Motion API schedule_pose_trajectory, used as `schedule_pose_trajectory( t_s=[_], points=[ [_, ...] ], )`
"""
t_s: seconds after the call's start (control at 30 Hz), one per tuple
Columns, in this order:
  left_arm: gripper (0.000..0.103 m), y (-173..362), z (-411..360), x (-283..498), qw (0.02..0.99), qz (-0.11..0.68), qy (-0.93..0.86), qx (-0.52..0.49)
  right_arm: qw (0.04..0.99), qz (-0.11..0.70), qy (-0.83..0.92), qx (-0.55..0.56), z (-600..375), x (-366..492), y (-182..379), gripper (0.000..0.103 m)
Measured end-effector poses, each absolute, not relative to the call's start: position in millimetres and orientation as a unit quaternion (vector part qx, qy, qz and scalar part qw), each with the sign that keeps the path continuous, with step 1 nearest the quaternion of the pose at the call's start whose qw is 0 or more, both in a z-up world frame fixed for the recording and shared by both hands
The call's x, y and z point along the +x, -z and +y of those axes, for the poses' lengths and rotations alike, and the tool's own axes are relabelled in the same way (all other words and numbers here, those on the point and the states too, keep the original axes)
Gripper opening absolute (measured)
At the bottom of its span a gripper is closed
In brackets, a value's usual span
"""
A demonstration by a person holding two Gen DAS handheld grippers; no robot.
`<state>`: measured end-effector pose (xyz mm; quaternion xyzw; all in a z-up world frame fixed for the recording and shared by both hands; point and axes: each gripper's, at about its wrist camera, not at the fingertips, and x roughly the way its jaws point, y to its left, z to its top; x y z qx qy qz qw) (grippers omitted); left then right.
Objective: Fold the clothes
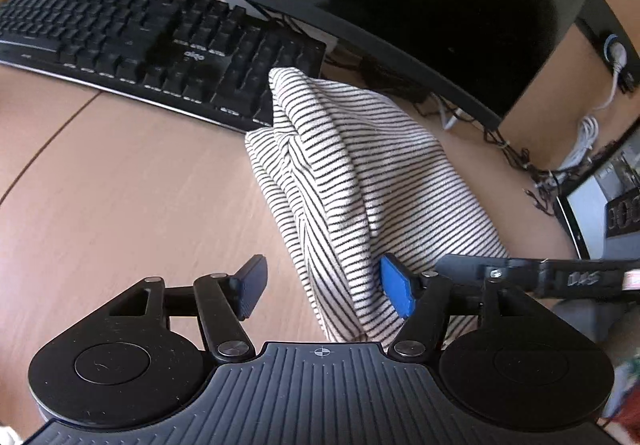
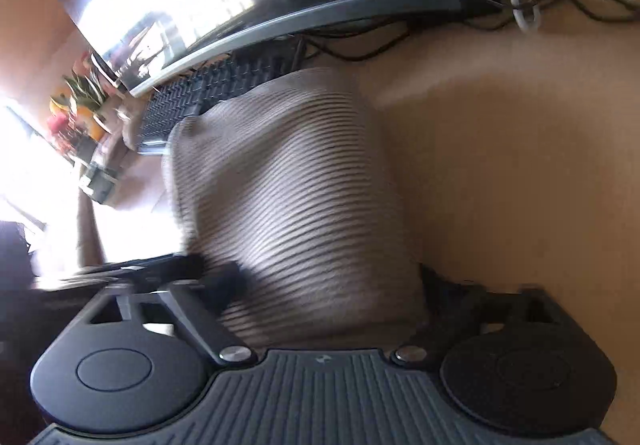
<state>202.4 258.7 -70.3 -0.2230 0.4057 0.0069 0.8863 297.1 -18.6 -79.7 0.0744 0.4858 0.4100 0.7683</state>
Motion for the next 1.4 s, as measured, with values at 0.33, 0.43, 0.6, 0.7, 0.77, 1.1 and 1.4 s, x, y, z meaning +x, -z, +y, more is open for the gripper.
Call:
schedule_pose_trajectory(
  t_s=[0.33,0.43,0.6,0.7,0.77,1.1,1.4],
  points=[
    [0.073,82,263,205,0.89,0.403,0.032,-0.209,0.84,0.352,-0.403,-0.085,51,288,16,0.081],
    [0.073,85,269,206,0.887,0.405,0.038,-0.219,0.817,0.382,-0.415,-0.121,97,299,37,0.074],
    [0.07,75,279,199,0.893,0.392,0.034,-0.217,0.814,0.382,-0.402,-0.173,124,299,56,0.082],
    [0.064,57,290,190,0.9,0.369,0.038,-0.227,0.831,0.359,-0.402,-0.136,99,286,32,0.084],
    [0.064,41,298,188,0.909,0.34,0.042,-0.238,0.848,0.345,-0.388,-0.109,70,277,21,0.092],
    [0.054,56,284,273,0.917,0.353,0.051,-0.177,0.863,0.346,-0.331,-0.162,39,226,60,0.098],
    [0.056,72,282,295,0.917,0.359,0.04,-0.168,0.868,0.354,-0.309,-0.159,56,234,68,0.103]
  ],
)
